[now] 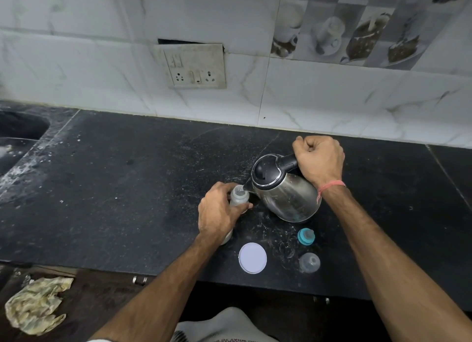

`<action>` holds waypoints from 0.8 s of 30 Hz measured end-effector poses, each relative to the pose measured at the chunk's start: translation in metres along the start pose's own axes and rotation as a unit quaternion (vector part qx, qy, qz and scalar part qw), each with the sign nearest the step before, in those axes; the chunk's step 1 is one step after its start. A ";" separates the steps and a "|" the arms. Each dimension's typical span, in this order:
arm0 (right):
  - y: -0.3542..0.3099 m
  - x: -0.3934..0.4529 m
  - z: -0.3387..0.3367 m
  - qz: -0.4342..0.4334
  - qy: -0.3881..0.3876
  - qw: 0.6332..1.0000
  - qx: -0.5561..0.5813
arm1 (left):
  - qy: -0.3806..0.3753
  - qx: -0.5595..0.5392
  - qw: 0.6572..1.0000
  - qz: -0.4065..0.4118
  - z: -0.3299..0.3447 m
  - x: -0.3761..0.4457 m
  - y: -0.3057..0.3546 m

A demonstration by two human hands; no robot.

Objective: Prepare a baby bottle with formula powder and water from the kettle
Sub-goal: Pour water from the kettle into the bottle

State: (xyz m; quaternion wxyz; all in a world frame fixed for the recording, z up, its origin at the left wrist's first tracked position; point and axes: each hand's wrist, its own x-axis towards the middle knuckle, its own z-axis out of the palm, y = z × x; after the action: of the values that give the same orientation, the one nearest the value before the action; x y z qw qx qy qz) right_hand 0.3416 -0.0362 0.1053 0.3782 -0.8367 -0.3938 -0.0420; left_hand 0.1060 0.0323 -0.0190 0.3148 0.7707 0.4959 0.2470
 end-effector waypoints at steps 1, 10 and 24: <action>0.000 0.000 0.000 0.000 0.000 1.000 -0.001 | 0.001 -0.001 1.000 -0.001 0.000 0.000 0.000; -0.001 0.004 0.000 -0.004 0.001 1.000 0.000 | 0.000 -0.001 1.000 0.000 -0.002 0.003 0.003; 0.000 0.001 -0.001 -0.001 0.003 1.000 -0.005 | -0.004 -0.018 1.000 -0.003 -0.001 0.000 0.001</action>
State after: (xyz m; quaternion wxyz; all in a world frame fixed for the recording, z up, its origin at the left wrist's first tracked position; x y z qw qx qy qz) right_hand 0.3423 -0.0358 0.1063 0.3752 -0.8381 -0.3932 -0.0473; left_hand 0.1057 0.0317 -0.0174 0.3314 0.7643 0.4927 0.2515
